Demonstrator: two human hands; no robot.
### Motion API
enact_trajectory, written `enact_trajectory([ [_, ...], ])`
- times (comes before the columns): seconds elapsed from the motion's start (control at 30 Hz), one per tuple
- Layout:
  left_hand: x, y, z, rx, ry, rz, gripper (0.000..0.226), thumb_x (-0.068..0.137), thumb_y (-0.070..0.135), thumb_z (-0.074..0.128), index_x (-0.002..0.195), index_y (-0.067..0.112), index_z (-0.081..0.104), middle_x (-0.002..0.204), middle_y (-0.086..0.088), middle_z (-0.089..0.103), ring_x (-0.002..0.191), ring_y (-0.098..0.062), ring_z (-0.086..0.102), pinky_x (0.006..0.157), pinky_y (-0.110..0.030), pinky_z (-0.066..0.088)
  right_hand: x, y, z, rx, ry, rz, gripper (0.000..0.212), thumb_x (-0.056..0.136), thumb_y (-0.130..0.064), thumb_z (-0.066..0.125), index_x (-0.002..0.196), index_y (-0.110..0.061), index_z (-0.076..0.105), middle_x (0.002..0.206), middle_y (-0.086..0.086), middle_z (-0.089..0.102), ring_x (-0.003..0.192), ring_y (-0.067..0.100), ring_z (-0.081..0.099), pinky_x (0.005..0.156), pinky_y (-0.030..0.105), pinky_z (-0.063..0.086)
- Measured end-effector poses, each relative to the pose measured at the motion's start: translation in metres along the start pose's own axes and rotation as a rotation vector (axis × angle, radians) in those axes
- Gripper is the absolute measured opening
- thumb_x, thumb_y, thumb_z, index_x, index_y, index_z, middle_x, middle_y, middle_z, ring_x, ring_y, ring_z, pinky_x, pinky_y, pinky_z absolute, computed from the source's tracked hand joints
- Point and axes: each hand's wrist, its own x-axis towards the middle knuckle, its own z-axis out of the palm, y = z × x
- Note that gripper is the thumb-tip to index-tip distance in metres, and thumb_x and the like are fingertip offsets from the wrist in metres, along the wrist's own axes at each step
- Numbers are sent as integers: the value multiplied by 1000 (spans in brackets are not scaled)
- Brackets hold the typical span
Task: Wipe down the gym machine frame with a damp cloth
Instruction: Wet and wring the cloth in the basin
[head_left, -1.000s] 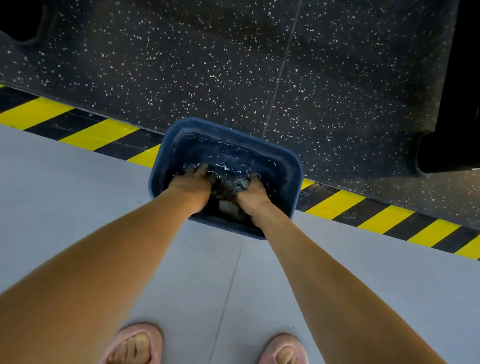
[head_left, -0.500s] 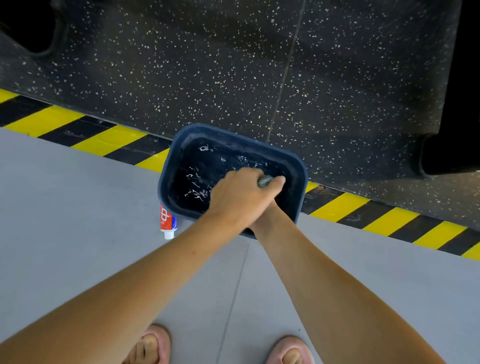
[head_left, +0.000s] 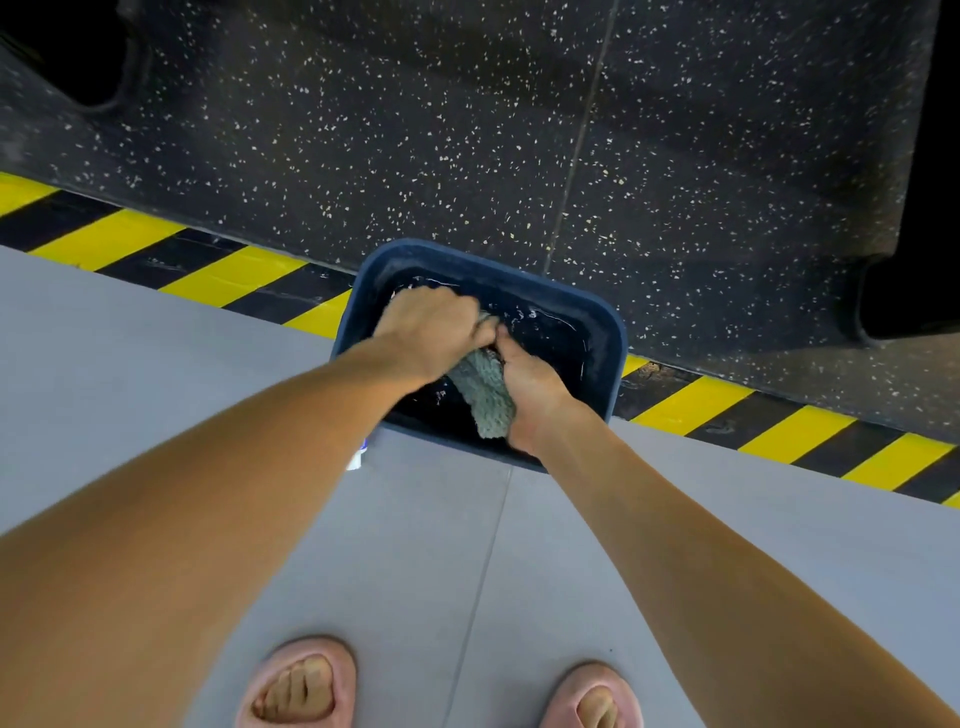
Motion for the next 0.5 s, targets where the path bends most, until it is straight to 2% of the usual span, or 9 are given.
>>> enact_trajectory([
  [0.07,1,-15,1,87,-37,-69,41,101,41,35,120,9,50,111,-15,55,101,-33,59,71,-38,41,-4,-4,-4,-143,99,-99,59,91,-53,57,129,-9,49,115,5,61,98,24,60,89,35,50],
  [0.13,-5,-18,7,113,-122,-121,45,99,29,42,139,13,30,138,-18,32,123,-36,42,86,-44,42,-10,-6,-12,-284,172,-263,65,90,-45,63,140,-17,33,118,-2,46,102,17,47,89,27,39],
  [0.2,-12,-18,21,125,-209,14,58,93,10,45,145,23,22,147,-15,16,135,-35,25,109,-48,28,-11,-3,-19,-543,135,-375,67,88,-28,69,140,-24,26,122,1,37,103,18,46,90,26,38],
  [0.27,-14,-23,28,231,-307,127,61,93,9,43,146,30,26,150,-10,15,139,-31,20,116,-48,15,-5,3,-24,-1058,122,-399,51,91,-13,62,134,-22,36,128,9,39,104,28,55,93,31,45],
  [0.33,-10,-24,27,287,-336,59,54,96,13,43,146,30,32,154,-8,13,142,-30,16,118,-52,10,2,8,-25,-1367,204,-364,30,97,-15,54,125,-12,49,126,16,51,106,33,60,90,35,49],
  [0.4,-11,-17,30,310,-364,91,61,93,9,47,149,24,28,158,-7,6,145,-30,9,118,-54,5,0,8,-20,-1370,315,-344,30,100,-24,49,121,-3,53,122,17,57,107,31,61,85,34,50],
  [0.47,-12,-16,37,312,-426,175,67,92,7,46,152,21,21,160,-4,4,147,-27,2,119,-50,0,0,4,-18,-1280,366,-340,29,100,-18,48,121,1,52,124,18,55,109,31,60,84,35,50],
  [0.5,-12,-18,39,290,-453,133,66,93,7,44,153,21,19,161,-3,5,148,-26,2,119,-49,1,2,3,-19,-1209,342,-308,27,99,-12,47,122,1,52,124,18,54,109,32,59,85,35,50],
])
